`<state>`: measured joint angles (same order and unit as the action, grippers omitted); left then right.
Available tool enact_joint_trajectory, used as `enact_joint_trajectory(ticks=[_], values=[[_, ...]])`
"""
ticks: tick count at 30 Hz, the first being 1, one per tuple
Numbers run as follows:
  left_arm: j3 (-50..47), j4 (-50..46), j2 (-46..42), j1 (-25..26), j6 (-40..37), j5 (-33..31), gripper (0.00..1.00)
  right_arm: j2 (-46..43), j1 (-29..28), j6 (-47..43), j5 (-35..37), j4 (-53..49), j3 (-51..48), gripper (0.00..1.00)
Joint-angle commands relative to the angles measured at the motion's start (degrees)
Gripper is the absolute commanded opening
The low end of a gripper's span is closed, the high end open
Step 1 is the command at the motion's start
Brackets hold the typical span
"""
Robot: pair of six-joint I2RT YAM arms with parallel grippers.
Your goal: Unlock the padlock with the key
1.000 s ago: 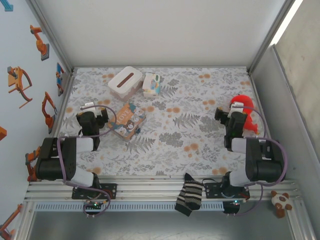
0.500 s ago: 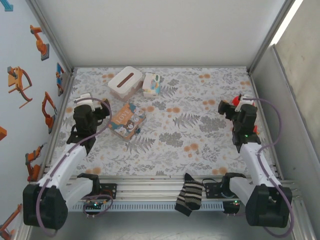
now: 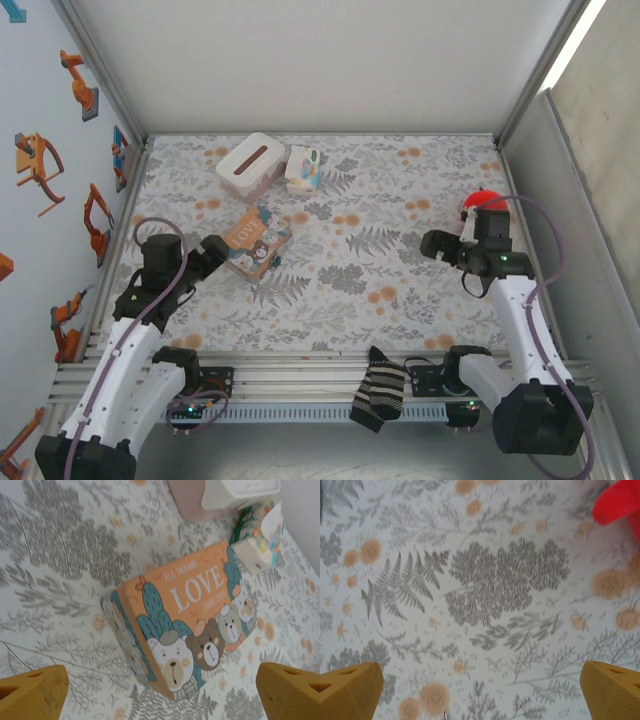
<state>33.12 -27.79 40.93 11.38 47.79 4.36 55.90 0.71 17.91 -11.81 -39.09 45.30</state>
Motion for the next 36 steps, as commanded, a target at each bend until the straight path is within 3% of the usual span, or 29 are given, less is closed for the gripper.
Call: enact_joint_trajectory(ticks=[1, 5, 9, 15, 21, 25, 36], values=[[-1.8, 4.7, 3.4, 0.1, 9.0, 9.0, 0.96, -0.1, -2.6, 1.0, -1.8, -7.9, 0.9, 0.99], [-3.5, 13.9, 10.4, 0.2, 14.4, 14.1, 0.96, 0.5, -7.8, 2.8, 0.5, -9.1, -0.3, 0.99], [-3.4, 19.3, 14.6, 0.9, 16.2, 15.1, 0.96, 3.3, -14.3, 4.3, 3.2, -8.4, -0.6, 0.97], [-3.1, 27.3, 23.9, 1.0, 17.9, 18.4, 0.96, 9.0, -17.7, 5.6, 3.9, -7.1, 0.6, 0.95], [6.6, 23.9, 32.0, 0.4, 8.8, 15.7, 0.96, 9.0, -19.3, 6.8, 4.9, -8.5, 1.0, 0.95], [12.4, 28.7, 42.9, -2.1, 8.1, 23.7, 0.96, 8.5, -20.2, 8.4, 6.3, -10.4, 0.3, 0.93], [29.0, 27.2, 59.9, 2.9, 3.6, 25.4, 0.96, 9.0, -24.1, 13.7, 6.2, -9.9, -2.3, 0.81]])
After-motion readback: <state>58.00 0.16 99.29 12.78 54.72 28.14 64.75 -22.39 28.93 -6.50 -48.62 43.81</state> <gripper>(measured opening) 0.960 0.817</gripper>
